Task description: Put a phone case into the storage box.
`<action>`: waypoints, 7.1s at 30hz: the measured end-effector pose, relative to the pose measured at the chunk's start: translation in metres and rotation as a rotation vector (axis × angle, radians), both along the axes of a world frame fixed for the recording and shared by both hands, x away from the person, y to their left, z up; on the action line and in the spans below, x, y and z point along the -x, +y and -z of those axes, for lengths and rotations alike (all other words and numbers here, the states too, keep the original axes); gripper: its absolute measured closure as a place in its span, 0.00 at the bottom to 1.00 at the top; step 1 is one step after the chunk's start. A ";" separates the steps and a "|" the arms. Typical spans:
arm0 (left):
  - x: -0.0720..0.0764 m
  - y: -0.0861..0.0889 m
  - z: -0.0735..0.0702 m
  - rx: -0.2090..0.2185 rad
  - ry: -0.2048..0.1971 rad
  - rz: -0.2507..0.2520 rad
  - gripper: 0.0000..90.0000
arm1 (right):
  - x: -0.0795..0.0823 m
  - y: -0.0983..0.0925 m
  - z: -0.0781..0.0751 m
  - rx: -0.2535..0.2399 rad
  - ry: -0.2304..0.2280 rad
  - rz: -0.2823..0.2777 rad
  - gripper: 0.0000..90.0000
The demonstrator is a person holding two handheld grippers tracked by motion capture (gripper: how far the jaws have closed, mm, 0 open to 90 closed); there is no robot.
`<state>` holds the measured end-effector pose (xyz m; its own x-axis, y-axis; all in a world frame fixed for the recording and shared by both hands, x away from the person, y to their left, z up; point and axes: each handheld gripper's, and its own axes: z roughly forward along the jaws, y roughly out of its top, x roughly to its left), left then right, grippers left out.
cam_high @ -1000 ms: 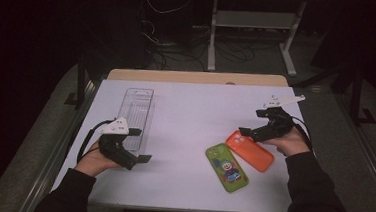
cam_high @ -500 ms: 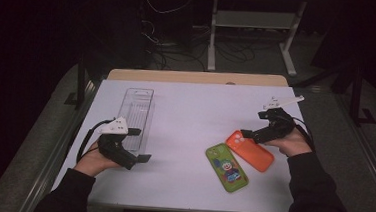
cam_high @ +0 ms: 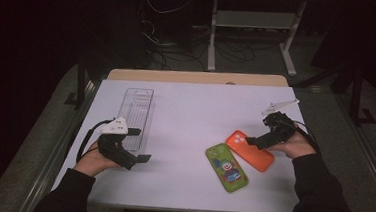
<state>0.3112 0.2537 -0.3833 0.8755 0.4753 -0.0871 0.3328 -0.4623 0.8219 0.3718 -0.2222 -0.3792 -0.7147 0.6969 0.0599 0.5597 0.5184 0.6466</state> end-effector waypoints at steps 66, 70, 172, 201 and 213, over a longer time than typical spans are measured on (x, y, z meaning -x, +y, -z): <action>0.000 -0.002 0.000 -0.005 -0.004 0.003 0.00 | 0.003 0.019 0.055 0.275 0.191 -0.092 0.14; 0.000 -0.003 0.001 -0.008 -0.005 0.005 0.00 | 0.004 0.018 0.056 0.267 0.185 -0.093 0.16; -0.045 -0.106 -0.015 -0.180 -0.069 0.408 0.00 | -0.002 0.169 -0.012 0.277 0.077 -0.690 0.17; -0.045 -0.112 0.000 -0.184 0.008 0.433 0.12 | 0.003 0.177 -0.026 0.231 0.060 -0.779 0.17; -0.045 -0.113 -0.001 -0.170 0.019 0.455 0.16 | 0.003 0.176 -0.027 0.228 0.075 -0.782 0.16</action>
